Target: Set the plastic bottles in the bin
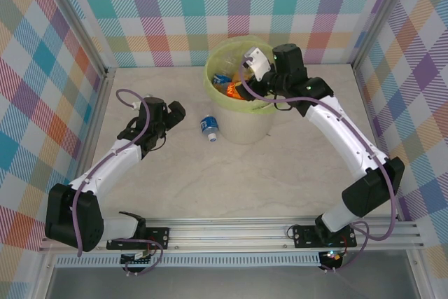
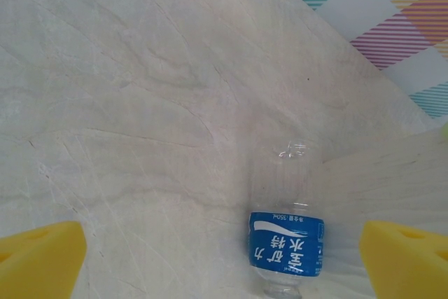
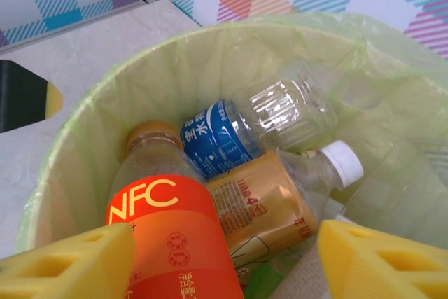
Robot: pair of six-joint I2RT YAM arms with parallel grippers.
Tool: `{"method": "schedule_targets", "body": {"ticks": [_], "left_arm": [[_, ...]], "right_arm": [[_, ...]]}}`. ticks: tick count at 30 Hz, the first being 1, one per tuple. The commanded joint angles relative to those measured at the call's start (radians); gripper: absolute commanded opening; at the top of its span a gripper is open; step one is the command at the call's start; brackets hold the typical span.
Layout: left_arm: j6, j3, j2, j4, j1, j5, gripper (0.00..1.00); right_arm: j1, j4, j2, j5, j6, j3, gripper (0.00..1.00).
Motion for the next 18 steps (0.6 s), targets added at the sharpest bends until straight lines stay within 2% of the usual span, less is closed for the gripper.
{"method": "schedule_targets", "body": {"ticks": [1,4,8,12,18], "left_arm": [[-0.011,-0.006,-0.006,-0.002,0.014,0.022,1.00],[-0.010,0.001,0.009,0.001,0.014,0.043,1.00],[-0.011,0.007,0.053,0.042,0.014,0.131,1.00],[0.002,0.034,0.124,0.049,0.009,0.219,1.00],[0.043,0.078,0.205,0.038,-0.022,0.258,1.00]], "right_arm": [[0.003,-0.060,0.036,0.003,0.040,0.025,0.62],[0.004,-0.143,0.083,-0.031,0.041,0.053,0.58],[0.004,-0.193,0.135,-0.025,0.052,0.048,0.56],[0.004,-0.207,0.141,-0.041,0.058,0.054,0.55],[0.003,-0.158,0.087,-0.130,0.084,0.053,0.55]]}}
